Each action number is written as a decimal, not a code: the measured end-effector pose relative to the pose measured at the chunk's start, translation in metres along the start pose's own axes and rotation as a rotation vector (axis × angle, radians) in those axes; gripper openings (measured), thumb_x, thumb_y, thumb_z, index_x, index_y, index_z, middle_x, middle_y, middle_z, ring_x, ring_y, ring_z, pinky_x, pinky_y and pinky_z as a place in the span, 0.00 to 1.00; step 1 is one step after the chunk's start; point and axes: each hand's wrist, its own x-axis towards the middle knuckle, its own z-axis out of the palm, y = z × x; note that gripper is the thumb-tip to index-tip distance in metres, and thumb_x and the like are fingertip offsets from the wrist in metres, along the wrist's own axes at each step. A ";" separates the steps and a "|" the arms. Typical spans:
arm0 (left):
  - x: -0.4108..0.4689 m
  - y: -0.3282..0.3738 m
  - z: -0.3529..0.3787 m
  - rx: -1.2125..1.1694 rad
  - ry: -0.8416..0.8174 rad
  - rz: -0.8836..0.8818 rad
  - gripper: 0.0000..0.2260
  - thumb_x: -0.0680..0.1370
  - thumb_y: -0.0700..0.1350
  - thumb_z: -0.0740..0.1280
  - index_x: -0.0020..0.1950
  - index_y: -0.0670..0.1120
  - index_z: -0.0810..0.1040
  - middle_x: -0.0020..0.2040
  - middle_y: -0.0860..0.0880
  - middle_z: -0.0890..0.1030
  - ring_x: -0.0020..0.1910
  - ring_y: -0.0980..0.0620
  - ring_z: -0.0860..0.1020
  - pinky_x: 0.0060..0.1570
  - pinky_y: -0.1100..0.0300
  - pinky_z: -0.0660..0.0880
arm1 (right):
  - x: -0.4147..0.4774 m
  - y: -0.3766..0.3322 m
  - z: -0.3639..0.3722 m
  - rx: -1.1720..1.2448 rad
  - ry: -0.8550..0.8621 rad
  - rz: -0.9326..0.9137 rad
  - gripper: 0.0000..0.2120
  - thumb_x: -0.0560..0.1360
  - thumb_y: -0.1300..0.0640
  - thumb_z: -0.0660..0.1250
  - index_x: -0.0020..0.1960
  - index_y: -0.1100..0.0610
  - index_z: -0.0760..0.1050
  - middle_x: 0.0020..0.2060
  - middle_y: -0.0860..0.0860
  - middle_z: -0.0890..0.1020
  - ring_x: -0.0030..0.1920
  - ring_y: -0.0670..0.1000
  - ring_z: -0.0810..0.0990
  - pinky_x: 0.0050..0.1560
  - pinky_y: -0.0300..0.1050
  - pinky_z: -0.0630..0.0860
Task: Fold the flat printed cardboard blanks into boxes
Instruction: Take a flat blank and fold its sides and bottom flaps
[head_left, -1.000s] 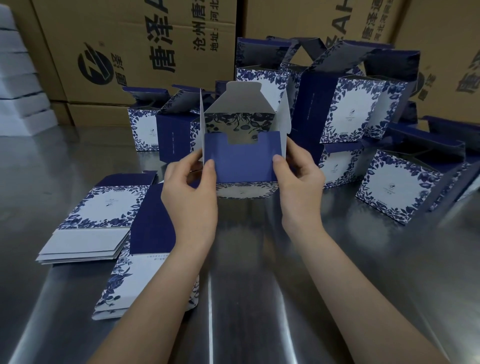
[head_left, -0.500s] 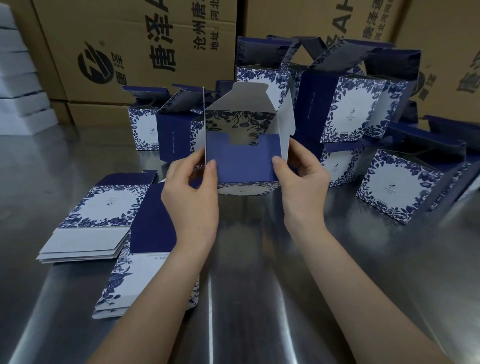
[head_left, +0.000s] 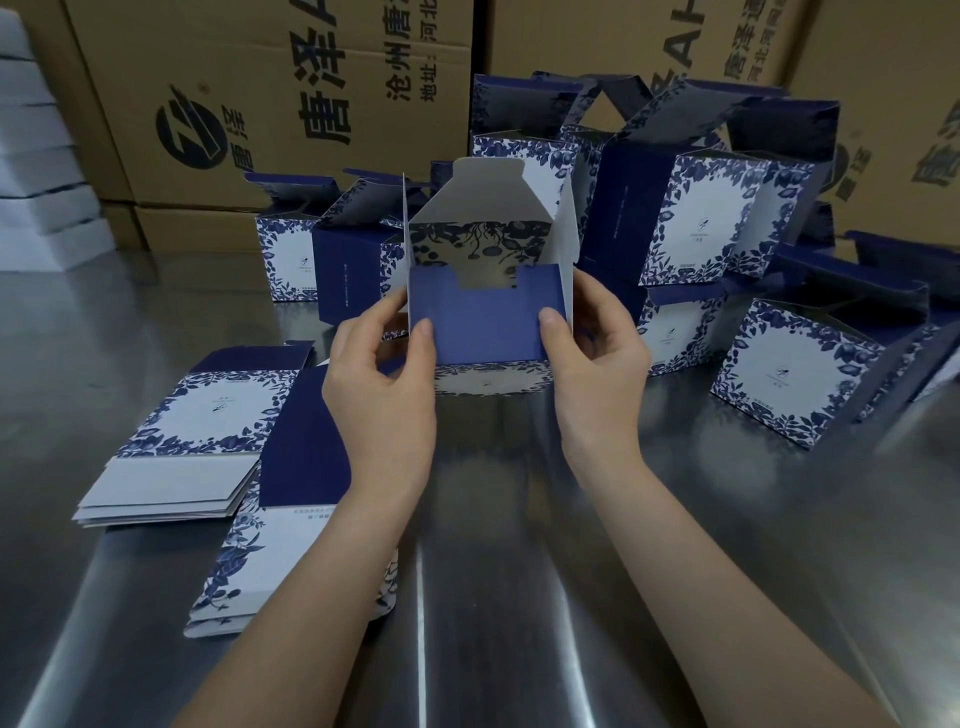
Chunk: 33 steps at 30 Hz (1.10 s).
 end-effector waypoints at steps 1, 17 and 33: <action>-0.001 0.000 0.000 0.009 0.002 0.009 0.14 0.79 0.41 0.69 0.64 0.46 0.80 0.55 0.49 0.80 0.51 0.57 0.79 0.47 0.75 0.72 | 0.000 0.001 0.000 0.000 0.002 0.001 0.18 0.76 0.65 0.67 0.64 0.52 0.77 0.60 0.50 0.81 0.61 0.48 0.79 0.64 0.49 0.76; -0.003 0.001 0.001 0.006 -0.037 0.043 0.21 0.75 0.41 0.73 0.67 0.50 0.77 0.54 0.53 0.77 0.51 0.68 0.75 0.47 0.78 0.70 | -0.004 0.007 0.001 -0.110 -0.085 -0.028 0.28 0.77 0.63 0.69 0.75 0.56 0.67 0.70 0.52 0.72 0.71 0.49 0.70 0.72 0.55 0.68; -0.009 -0.012 0.004 0.221 -0.139 0.402 0.22 0.78 0.38 0.69 0.71 0.47 0.73 0.61 0.43 0.75 0.56 0.62 0.70 0.53 0.74 0.70 | 0.009 -0.007 -0.014 -0.551 -0.190 -0.380 0.25 0.76 0.55 0.64 0.72 0.48 0.66 0.75 0.58 0.60 0.75 0.48 0.57 0.71 0.35 0.55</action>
